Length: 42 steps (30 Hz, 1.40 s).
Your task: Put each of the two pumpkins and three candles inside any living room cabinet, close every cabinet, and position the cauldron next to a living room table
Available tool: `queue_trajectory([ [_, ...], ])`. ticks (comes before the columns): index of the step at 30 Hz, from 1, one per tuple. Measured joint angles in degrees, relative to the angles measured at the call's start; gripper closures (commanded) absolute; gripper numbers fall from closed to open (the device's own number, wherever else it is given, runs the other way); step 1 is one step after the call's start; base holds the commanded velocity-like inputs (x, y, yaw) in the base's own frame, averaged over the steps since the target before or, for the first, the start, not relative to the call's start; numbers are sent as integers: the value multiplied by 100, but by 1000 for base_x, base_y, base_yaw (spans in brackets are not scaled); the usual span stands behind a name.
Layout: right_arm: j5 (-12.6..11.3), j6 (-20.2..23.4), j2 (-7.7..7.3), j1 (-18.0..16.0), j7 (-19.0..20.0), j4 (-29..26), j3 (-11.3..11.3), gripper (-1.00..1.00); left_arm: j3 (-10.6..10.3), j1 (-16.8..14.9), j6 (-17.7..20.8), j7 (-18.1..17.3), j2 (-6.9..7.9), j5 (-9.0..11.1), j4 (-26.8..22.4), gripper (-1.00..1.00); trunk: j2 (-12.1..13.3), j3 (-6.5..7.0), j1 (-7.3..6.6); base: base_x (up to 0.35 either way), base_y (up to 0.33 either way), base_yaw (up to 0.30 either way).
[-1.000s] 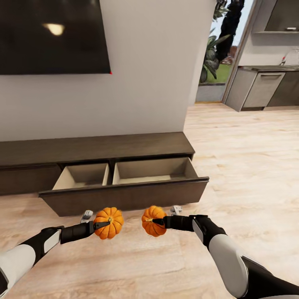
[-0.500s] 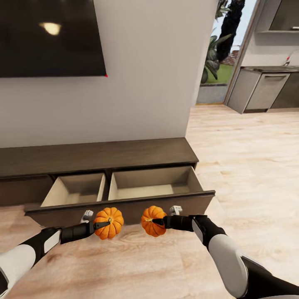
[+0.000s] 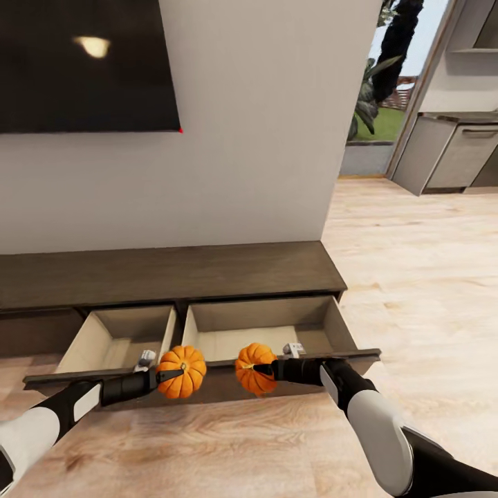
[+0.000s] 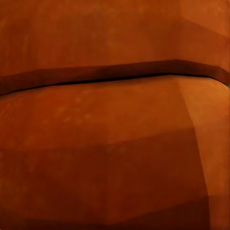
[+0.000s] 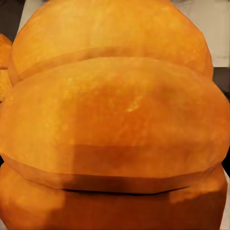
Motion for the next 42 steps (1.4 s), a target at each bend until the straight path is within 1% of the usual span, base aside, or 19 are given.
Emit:
queue_trajectory([
  [3, 1, 0, -2, 0, 0, 0, 0, 100, -3, 0, 0, 0, -5, -4, 0, 100, 0, 0, 0, 336, 0, 23],
  [5, -39, 40, -6, 1, 18, 10, 24, 100, 0, 0, 2, -3, -46, -1, -1, 100, 0, 0, -1, 337, 0, 7],
  [7, -10, 12, -25, 0, 93, -9, 2, 100, -1, 0, 0, -6, -63, -6, 0, 100, 0, 0, 0, 336, 0, 2],
  [9, -32, 25, -49, 0, 401, -27, -6, 100, 1, 0, 1, -20, -69, -1, -4, 100, 0, 0, 0, 336, 0, 1],
  [10, -38, 51, -69, -4, 744, -51, 10, 100, 1, 0, -4, -34, -70, 2, -7, 100, 0, 0, 0, 336, 0, 0],
  [11, -42, 51, -76, -6, 910, -64, -13, 100, 3, 0, -6, -41, -69, 3, -11, 100, 0, 0, 0, 336, 0, 0],
  [14, -25, 59, -86, -7, 1182, -76, -5, 100, 5, 0, -5, -141, -70, 15, -57, 100, 0, 0, 0, 336, 0, 0],
  [16, -18, 67, -87, -8, 1224, -78, -4, 100, 4, 0, -5, -344, -51, 17, -73, 100, 0, 0, 0, 336, 0, 0],
  [17, -22, 71, -88, -9, 1237, -79, -11, 100, -10, 0, 0, -558, -53, 19, -94, 100, 0, 0, 0, 336, 0, 0],
  [18, -19, 70, -88, -9, 1238, -79, -14, 100, 26, -1, -7, -582, -55, 9, -94, 100, 0, 0, 0, 336, 0, 0],
  [20, -15, 70, -88, -9, 1239, -79, -14, 100, -8, 0, -6, -595, -65, 3, -95, 100, 0, 0, 0, 336, 0, 0],
  [22, -14, 70, -88, -9, 1239, -79, -15, 100, 7, 0, -6, -601, -69, 4, -96, 100, 0, 0, 0, 220, 0, 0],
  [23, -21, 64, -89, -10, 1238, -82, -34, 100, 47, -1, -10, -604, -71, 9, -95, 100, 1, 1, 1, 66, 0, 0],
  [42, -40, 75, -79, -10, 1240, -80, -20, 100, 38, -1, -4, -625, -65, 13, -99, 100, 0, 0, 0, 4, 0, 0],
])
